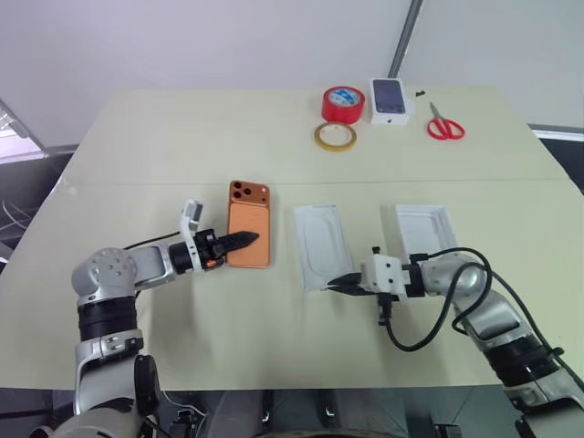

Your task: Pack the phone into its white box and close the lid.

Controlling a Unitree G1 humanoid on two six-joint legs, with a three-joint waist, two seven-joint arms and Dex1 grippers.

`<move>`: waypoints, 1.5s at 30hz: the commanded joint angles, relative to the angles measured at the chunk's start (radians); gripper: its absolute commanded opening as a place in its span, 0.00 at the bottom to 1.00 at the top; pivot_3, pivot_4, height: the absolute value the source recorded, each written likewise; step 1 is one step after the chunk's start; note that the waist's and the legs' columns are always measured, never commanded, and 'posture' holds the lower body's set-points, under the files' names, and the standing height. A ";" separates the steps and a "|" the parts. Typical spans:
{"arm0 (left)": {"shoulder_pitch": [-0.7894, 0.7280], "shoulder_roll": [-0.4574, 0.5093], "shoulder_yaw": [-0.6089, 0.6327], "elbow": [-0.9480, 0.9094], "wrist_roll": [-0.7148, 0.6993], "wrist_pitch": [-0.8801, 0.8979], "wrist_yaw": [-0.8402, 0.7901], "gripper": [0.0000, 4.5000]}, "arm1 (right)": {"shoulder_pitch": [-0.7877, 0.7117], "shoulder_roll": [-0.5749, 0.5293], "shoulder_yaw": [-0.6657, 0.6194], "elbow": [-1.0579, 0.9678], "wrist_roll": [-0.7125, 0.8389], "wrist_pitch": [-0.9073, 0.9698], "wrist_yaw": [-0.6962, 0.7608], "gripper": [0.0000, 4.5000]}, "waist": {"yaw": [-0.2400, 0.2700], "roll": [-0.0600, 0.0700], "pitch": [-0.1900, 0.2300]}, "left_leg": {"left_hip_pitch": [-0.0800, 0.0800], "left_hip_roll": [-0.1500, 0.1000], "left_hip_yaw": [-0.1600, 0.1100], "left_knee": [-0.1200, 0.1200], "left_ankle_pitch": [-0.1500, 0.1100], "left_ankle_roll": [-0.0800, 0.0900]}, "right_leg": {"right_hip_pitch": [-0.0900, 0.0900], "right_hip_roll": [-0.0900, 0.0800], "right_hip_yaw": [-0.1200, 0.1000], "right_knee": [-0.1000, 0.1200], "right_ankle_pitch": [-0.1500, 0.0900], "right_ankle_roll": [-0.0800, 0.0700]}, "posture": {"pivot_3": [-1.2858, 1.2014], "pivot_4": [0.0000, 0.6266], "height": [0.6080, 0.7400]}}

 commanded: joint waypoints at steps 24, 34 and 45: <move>-0.041 -0.147 -0.001 -0.048 -0.055 -0.055 0.128 0.00 | -0.081 0.158 -0.060 -0.281 0.140 0.372 -0.102 0.79 | 0.003 0.000 0.000 | 0.000 0.000 0.000 0.002 0.001 -0.001 | -0.001 0.001 0.000 0.002 0.000 0.000 | 0.52 0.24 1.00; -0.041 -0.180 -0.066 -0.025 -0.028 -0.075 0.140 0.22 | -0.092 0.077 -0.131 -0.124 0.084 0.294 -0.171 0.80 | 0.000 -0.001 0.000 | 0.000 0.000 0.000 0.001 0.001 -0.001 | -0.001 0.001 0.000 0.002 0.000 0.000 | 0.52 0.24 1.00; -0.098 -0.151 -0.105 -0.107 -0.036 0.060 0.228 0.91 | -0.088 0.121 -0.080 -0.088 0.051 0.247 -0.212 0.80 | -0.001 -0.001 0.000 | 0.001 0.000 0.000 0.002 0.001 -0.001 | 0.001 0.001 0.000 0.003 0.000 0.000 | 0.52 0.24 1.00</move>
